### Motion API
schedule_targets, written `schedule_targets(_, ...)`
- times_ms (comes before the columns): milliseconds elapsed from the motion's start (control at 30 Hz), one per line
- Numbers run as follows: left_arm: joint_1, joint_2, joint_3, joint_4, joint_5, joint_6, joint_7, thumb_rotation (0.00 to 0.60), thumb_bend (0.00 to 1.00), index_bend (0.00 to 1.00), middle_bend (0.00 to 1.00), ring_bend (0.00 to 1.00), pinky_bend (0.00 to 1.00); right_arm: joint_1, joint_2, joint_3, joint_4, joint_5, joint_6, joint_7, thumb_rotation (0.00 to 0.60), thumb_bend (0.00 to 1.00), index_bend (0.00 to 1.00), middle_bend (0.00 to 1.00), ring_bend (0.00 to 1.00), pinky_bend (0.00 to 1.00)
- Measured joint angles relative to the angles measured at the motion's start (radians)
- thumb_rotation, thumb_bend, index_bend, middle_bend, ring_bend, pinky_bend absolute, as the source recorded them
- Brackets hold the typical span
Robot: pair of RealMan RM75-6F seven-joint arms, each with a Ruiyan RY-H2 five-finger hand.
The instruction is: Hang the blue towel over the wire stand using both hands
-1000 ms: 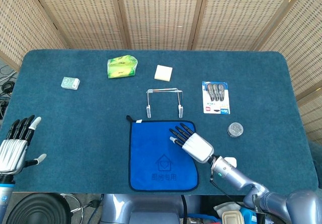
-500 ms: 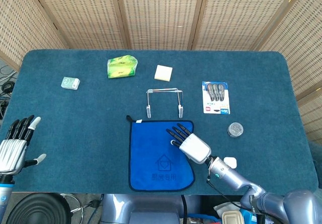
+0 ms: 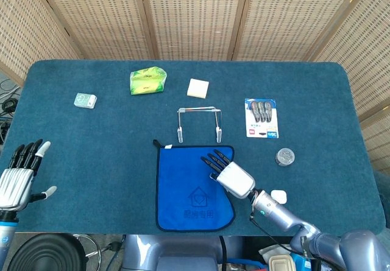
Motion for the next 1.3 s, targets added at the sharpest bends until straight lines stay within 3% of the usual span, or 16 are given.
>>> schedule_targets(300,-0.061,-0.051,0.013,0.11,0.106,-0.027,0.031,0.6,0.05,0.0,0.0,0.0,0.0,-0.001,0.011,0.003,-0.014,0.013,0.004,0.009,0.6,0.62,0.65,0.05,0.0,0.0)
schedule_targets(500,-0.159,-0.136,0.041,0.295,0.284,-0.037,-0.013,0.6,0.06,0.14,0.0,0.0,0.0,-0.002,0.024,0.012,-0.043,0.022,0.012,0.005,0.6,0.62,0.65,0.05,0.0,0.0)
schedule_targets(733,-0.285,-0.303,0.069,0.562,0.455,0.04,-0.209,0.6,0.06,0.17,0.0,0.0,0.0,-0.009,0.04,0.016,-0.084,0.043,0.004,0.003,0.6,0.62,0.65,0.05,0.0,0.0)
schedule_targets(1033,-0.453,-0.563,0.087,0.878,0.517,0.076,-0.356,0.6,0.06,0.19,0.0,0.0,0.0,-0.01,0.047,0.016,-0.101,0.059,-0.013,0.014,0.6,0.62,0.66,0.05,0.0,0.0)
schedule_targets(1300,-0.511,-0.649,0.129,0.996,0.513,0.056,-0.386,0.6,0.06,0.2,0.0,0.0,0.0,-0.005,0.055,0.025,-0.12,0.065,-0.016,0.008,0.6,0.62,0.68,0.06,0.0,0.0)
